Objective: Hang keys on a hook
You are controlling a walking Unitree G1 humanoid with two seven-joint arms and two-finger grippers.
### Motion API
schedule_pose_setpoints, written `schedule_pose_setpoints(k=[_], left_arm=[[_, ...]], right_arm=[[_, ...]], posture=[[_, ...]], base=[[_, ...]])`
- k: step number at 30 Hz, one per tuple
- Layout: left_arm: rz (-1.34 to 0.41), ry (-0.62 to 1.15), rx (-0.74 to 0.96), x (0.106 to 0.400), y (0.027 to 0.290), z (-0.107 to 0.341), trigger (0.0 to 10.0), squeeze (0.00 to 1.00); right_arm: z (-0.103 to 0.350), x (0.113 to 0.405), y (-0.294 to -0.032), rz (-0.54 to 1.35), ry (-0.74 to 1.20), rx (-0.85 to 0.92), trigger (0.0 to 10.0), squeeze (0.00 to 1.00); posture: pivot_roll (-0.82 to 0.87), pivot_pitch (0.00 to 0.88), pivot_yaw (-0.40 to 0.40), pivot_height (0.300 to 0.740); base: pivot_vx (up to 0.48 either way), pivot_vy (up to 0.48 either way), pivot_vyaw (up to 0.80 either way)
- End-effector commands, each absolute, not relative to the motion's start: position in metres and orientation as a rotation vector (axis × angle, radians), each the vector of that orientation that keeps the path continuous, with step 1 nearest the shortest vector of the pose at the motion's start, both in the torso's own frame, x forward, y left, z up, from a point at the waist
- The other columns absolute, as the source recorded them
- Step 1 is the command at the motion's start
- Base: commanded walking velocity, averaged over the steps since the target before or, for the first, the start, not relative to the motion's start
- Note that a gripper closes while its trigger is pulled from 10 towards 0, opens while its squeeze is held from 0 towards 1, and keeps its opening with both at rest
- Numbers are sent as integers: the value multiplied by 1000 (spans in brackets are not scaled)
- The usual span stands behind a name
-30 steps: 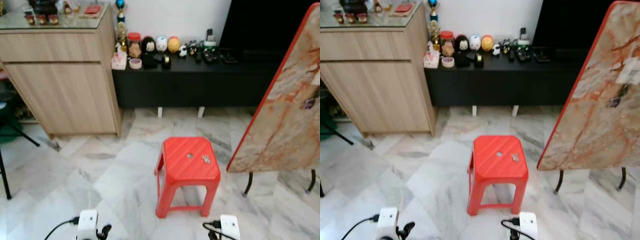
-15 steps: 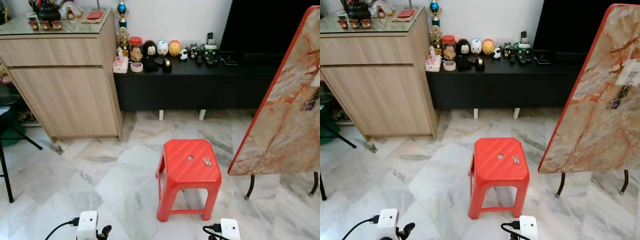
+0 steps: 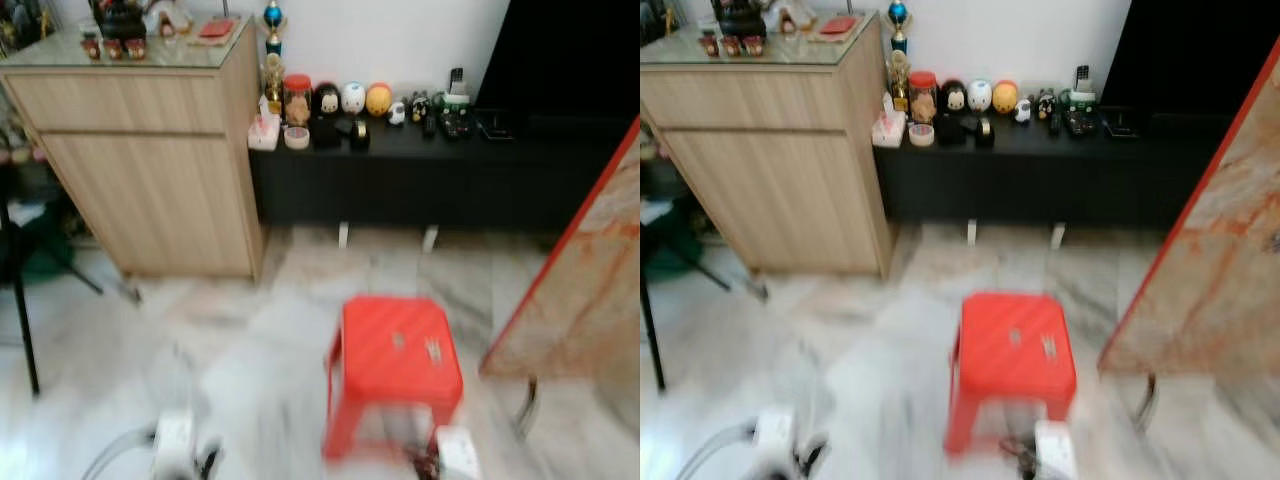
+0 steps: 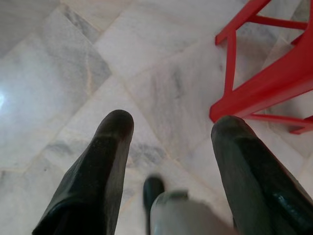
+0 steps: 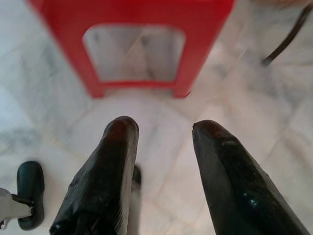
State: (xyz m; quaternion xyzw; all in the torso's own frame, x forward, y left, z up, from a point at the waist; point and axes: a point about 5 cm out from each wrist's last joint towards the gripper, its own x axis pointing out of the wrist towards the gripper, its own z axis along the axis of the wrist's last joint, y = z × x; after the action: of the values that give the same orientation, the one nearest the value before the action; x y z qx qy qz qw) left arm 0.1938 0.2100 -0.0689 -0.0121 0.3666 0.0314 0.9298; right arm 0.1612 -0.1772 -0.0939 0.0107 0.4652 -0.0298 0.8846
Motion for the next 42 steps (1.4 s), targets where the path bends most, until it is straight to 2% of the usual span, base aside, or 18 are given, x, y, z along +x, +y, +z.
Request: schedule_pose_setpoints(k=[1, 10, 14, 29, 33, 38, 42], left_arm=[[87, 762, -4, 189, 221, -69, 10000, 0], [86, 765, -6, 189, 220, -70, 10000, 0], [80, 771, -8, 188, 219, -70, 10000, 0], [73, 771, -3, 188, 219, -71, 10000, 0], [62, 699, -30, 197, 219, -64, 10000, 0], [31, 621, -40, 209, 216, -55, 10000, 0], [28, 480, -48, 231, 216, -36, 10000, 0]], right_arm=[[-93, 165, -167, -46, 961, 43, 10000, 0], [-90, 170, -166, -38, 927, 44, 10000, 0], [-89, 173, -166, -38, 913, 49, 10000, 0], [-86, 180, -166, -69, 881, 101, 10000, 0], [-78, 192, -167, -101, 815, 144, 10000, 0], [-67, 209, -171, -126, 715, 116, 10000, 0], [-39, 242, -174, -145, 490, 122, 10000, 0]], posture=[[55, 0, -61, 740], [51, 0, -59, 740], [51, 0, -59, 740], [44, 0, -54, 740], [43, 0, -56, 740], [39, 0, -60, 740], [35, 0, -69, 740]], base=[[255, 0, 0], [255, 0, 0], [257, 0, 750], [206, 0, 0], [0, 0, 0], [0, 0, 0], [0, 0, 0]])
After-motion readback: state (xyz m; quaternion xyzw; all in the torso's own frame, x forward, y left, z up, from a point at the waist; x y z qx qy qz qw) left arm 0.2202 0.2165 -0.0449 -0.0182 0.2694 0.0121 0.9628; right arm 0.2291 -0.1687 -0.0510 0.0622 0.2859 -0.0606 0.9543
